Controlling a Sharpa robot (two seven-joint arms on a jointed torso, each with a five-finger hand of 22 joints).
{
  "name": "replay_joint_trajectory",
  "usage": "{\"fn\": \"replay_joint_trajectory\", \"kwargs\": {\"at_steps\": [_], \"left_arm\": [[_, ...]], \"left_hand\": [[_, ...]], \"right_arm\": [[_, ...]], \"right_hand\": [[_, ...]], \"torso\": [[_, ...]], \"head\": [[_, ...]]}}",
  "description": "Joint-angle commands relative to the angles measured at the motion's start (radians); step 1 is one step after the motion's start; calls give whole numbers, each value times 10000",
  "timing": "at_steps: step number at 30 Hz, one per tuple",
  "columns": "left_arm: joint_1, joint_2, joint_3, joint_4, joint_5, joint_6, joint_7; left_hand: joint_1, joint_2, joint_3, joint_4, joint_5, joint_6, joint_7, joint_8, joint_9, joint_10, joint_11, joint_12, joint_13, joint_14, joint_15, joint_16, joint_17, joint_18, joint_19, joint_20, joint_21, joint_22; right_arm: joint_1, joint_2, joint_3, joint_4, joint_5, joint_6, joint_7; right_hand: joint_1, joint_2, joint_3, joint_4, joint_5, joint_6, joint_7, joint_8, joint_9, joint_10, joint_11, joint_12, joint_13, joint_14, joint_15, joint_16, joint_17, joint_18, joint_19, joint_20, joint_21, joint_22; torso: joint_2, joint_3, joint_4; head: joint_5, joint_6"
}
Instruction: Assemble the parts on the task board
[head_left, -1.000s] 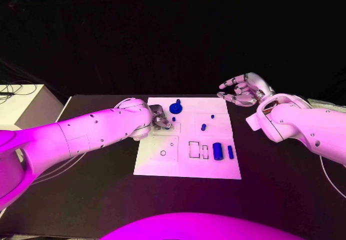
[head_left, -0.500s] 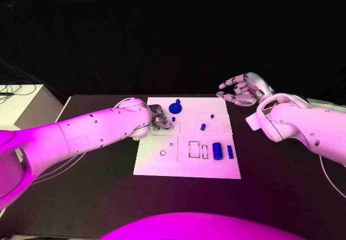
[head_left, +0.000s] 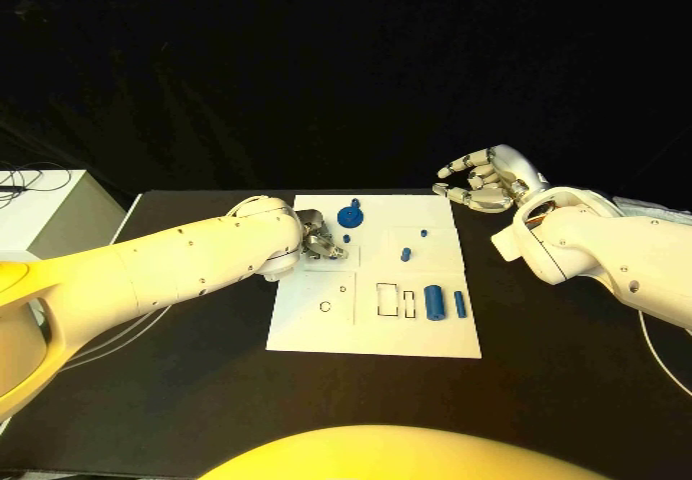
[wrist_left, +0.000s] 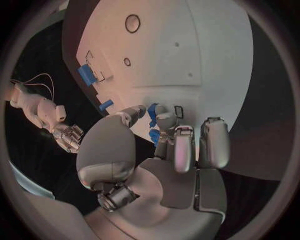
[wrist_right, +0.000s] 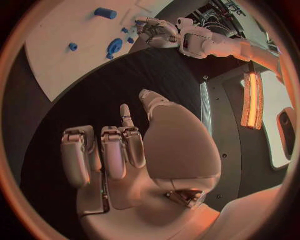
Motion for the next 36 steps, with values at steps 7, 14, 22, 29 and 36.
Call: {"fn": "replay_joint_trajectory", "kwargs": {"at_steps": [7,14,22,29,36], "left_arm": [[-38,-47,-17,33,-55,358,-12],[-38,-61,0,-16,-266,338,-50],[-38,-104,38,43,-341,395,-62],[-38,-164,140,189,-123,422,-53],[-40,-227,229,385,274,321,-8]], "left_hand": [[184,25,-351,260,-122,47,67,-27,29,-67,-6,81,41,977,-48,-22,2428,-66,35,6,-32,25],[256,31,-513,405,-160,56,60,-20,44,-47,-11,119,72,984,-52,-12,2448,-70,54,5,-22,51],[335,4,-715,572,-202,59,52,-12,62,-29,-18,158,102,987,-57,-6,2459,-76,76,1,-11,81],[390,-17,-1048,666,-431,48,49,-12,81,-46,-18,177,87,988,-59,-5,2462,-78,82,0,-11,93],[546,377,-2284,685,-1861,41,41,-24,120,-86,-25,234,26,990,-59,-2,2468,-82,97,5,-14,131]], "right_arm": [[-4,-24,5,32,-20,64,219],[-5,-36,5,53,-16,75,225],[-7,-62,5,63,-16,70,228],[-11,-68,5,62,-16,72,224],[-25,-68,5,58,-16,73,226]], "right_hand": [[-193,-16,-85,33,-35,-103,-3,49,25,583,30,-56,2183,932,49,-34,2182,15,887,45,-48,2425],[-208,-15,-94,34,-30,-105,-3,51,26,584,29,-54,2184,934,48,-33,2187,16,887,44,-50,2424],[-217,-15,-102,28,-27,-107,-5,54,29,584,28,-54,2184,933,48,-34,2183,16,887,44,-50,2424],[-230,-13,-110,28,-21,-107,-6,57,31,583,27,-56,2183,929,47,-39,2168,20,879,43,-65,2415],[-230,-13,-110,28,-21,-107,-6,57,31,583,27,-56,2183,929,47,-39,2168,20,879,43,-65,2415]], "torso": [[1,-4,15],[4,0,1],[3,0,11],[0,-6,4],[-11,-6,14]], "head": [[-8,-11],[-11,-3],[-24,-2],[-25,4],[-22,34]]}}
